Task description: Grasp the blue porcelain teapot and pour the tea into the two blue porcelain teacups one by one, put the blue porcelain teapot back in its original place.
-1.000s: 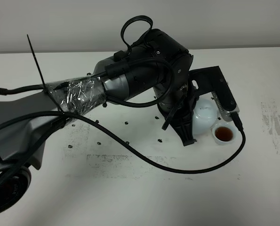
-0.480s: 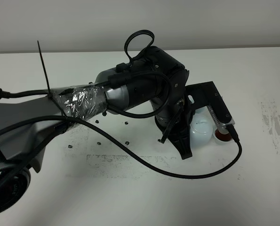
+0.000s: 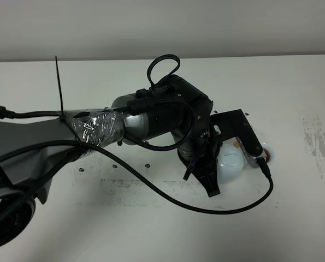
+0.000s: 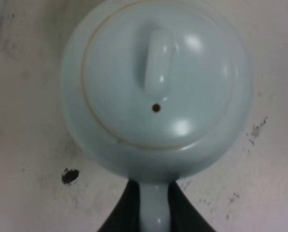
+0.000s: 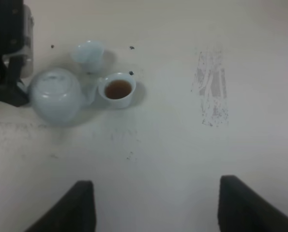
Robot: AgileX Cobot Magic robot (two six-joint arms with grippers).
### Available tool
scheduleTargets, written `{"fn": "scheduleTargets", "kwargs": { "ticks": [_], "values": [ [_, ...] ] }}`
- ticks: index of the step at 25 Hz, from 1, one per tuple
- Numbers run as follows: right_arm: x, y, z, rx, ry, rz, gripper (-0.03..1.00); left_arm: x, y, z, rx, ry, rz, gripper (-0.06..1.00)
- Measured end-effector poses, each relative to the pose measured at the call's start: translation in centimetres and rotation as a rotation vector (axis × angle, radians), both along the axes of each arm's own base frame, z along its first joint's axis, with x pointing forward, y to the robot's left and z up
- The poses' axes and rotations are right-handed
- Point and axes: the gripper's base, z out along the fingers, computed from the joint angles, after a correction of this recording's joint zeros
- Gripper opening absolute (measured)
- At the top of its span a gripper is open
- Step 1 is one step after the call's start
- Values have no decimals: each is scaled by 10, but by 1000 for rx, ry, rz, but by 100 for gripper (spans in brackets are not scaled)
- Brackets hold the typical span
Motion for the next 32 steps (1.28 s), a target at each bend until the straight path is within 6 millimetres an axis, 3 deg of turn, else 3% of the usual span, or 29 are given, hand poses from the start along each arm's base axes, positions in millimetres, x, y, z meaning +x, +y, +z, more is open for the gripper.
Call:
{"fn": "scheduleTargets", "kwargs": {
  "ticks": [4,9,17,23,28,32],
  "values": [
    [0,0,0,0,0,0,52,0,1,6,-11,-10,0,4],
    [0,0,0,0,0,0,52,0,8,38,-42,-62,1,4],
    [0,0,0,0,0,0,52,31,56,79,8,-214,-52,4],
    [0,0,0,0,0,0,52,56,85,80,94,-292,-269,4],
    [0,0,0,0,0,0,52,67,82,83,86,-425,-418,4],
    [0,0,0,0,0,0,52,73,77,68,121,-455,-542,4]
  ]
}}
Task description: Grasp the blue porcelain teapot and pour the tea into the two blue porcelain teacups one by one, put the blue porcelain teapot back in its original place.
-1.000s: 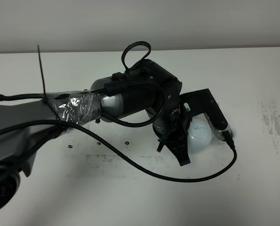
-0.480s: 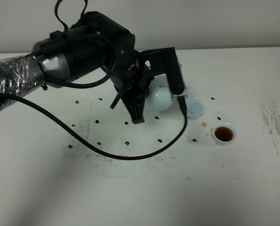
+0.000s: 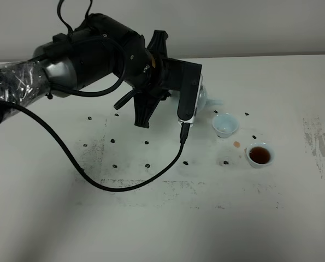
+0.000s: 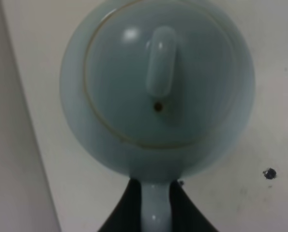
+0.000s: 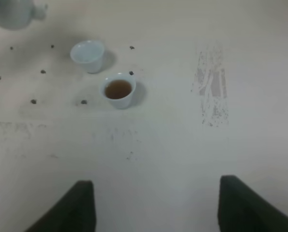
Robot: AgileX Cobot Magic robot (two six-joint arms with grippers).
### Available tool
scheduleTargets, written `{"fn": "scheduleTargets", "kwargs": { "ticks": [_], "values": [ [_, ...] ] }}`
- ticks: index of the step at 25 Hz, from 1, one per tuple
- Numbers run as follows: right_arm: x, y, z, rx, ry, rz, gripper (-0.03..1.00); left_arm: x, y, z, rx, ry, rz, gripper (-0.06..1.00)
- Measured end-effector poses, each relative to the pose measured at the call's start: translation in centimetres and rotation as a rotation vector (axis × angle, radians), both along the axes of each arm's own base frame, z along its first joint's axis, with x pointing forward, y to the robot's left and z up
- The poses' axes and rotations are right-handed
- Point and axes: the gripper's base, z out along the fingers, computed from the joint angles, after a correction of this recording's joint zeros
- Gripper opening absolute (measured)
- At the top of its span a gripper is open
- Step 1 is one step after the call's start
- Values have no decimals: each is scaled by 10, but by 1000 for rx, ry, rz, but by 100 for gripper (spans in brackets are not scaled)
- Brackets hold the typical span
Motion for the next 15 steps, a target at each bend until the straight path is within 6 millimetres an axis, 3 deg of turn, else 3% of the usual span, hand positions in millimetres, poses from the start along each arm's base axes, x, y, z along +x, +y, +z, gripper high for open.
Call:
{"fn": "scheduleTargets", "kwargs": {
  "ticks": [3,15],
  "values": [
    [0,0,0,0,0,0,52,6,-4,-13,24,9,-24,4],
    [0,0,0,0,0,0,52,33,-20,-32,54,-48,-62,4]
  ]
}}
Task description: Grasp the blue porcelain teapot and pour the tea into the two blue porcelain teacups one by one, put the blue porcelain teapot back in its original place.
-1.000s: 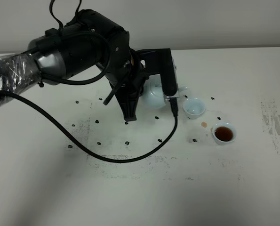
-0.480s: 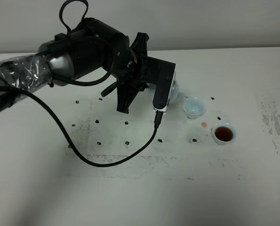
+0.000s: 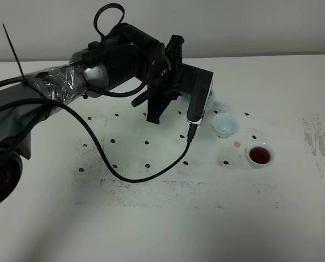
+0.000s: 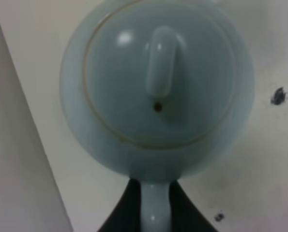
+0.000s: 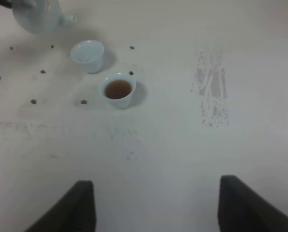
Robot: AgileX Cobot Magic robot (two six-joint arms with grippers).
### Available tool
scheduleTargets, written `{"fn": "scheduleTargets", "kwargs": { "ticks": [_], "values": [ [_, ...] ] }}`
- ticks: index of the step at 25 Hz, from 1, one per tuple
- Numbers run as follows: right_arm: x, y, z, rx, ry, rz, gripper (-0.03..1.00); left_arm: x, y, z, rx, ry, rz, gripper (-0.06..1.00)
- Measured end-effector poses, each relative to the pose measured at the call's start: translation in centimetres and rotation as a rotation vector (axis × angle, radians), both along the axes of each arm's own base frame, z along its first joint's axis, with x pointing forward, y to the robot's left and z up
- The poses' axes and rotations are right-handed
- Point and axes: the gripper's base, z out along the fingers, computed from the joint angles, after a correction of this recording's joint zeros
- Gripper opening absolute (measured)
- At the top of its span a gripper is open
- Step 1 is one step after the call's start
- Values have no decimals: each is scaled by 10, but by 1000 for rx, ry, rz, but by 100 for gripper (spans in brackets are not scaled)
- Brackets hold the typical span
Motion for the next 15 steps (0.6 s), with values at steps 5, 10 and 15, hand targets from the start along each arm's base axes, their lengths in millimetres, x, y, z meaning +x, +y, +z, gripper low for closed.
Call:
{"fn": "scheduleTargets", "kwargs": {
  "ticks": [5,10,15],
  "values": [
    [0,0,0,0,0,0,52,3,1,-3,38,-28,-38,4],
    [0,0,0,0,0,0,52,4,1,-2,69,-65,-86,4],
    [0,0,0,0,0,0,52,6,1,-2,99,-94,-118,4]
  ]
}}
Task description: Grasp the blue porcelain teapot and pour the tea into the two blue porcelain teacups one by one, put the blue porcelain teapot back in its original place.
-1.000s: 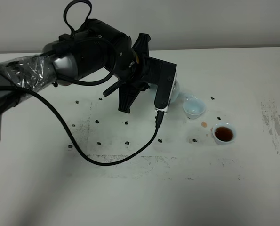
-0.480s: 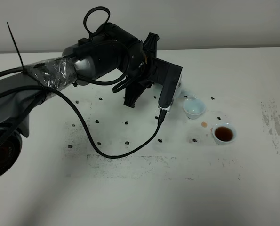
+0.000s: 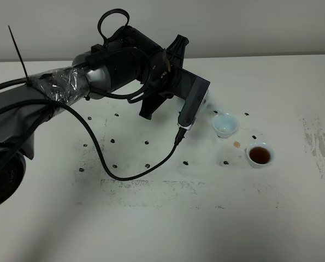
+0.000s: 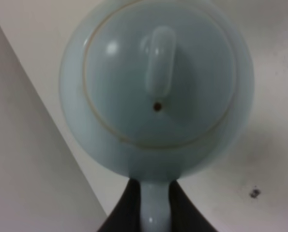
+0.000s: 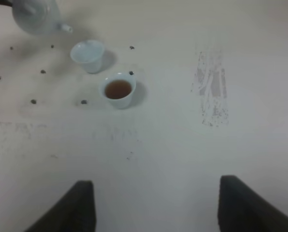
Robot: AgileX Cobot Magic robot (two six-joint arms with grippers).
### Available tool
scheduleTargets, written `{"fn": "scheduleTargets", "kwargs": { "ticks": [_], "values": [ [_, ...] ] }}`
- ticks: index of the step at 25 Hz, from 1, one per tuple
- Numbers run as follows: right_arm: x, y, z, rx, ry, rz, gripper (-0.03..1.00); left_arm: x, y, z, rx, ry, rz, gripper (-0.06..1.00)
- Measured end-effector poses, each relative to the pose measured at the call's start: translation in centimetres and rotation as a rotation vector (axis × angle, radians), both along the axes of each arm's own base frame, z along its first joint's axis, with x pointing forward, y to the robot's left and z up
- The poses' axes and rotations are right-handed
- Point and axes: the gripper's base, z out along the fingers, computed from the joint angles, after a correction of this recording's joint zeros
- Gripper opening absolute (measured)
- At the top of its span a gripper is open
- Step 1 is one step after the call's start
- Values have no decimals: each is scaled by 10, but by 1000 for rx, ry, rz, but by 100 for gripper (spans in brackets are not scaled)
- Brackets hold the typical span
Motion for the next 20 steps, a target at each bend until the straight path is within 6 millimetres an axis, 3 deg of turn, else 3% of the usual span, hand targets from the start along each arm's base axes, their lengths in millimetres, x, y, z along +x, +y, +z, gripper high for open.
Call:
{"fn": "scheduleTargets", "kwargs": {
  "ticks": [20],
  "values": [
    [0,0,0,0,0,0,52,3,-6,4,60,-107,-167,4]
  ]
}}
